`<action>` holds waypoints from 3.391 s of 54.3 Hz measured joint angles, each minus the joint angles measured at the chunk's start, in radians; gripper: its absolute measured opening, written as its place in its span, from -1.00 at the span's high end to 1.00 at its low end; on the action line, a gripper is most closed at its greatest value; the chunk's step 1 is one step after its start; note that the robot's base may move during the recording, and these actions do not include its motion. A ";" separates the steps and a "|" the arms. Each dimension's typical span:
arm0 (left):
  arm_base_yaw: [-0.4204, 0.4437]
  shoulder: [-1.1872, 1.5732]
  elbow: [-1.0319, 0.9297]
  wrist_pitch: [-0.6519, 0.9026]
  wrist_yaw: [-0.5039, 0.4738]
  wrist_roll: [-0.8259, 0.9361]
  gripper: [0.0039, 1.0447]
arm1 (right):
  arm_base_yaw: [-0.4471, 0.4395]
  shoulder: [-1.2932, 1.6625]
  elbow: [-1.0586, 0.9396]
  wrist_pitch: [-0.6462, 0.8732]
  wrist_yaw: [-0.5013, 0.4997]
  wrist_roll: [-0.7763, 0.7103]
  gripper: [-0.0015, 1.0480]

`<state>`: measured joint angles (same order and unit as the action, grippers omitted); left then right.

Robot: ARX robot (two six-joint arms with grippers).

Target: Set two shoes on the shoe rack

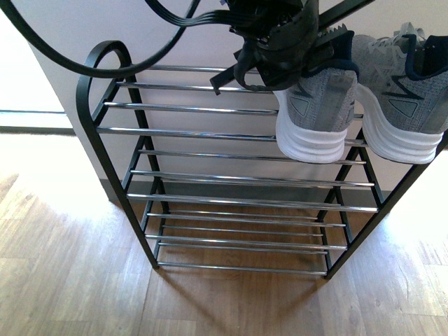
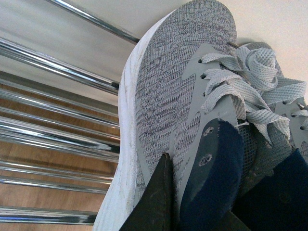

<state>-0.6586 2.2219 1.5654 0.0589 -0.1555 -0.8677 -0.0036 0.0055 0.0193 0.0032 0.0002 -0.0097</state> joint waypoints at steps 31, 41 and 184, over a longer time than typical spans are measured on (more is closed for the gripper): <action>-0.032 0.104 0.124 -0.018 -0.001 -0.036 0.97 | 0.000 0.000 0.000 0.000 0.000 0.000 -0.82; -0.029 0.107 0.124 0.034 0.028 -0.065 0.74 | 0.000 0.000 0.000 0.000 0.000 0.000 -0.82; 0.655 -1.822 -1.520 0.294 0.155 0.857 0.98 | 0.000 0.000 0.000 0.000 0.000 0.000 -0.82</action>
<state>-0.0040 0.3996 0.0452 0.3534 -0.0002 -0.0105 -0.0036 0.0055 0.0193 0.0032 0.0002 -0.0101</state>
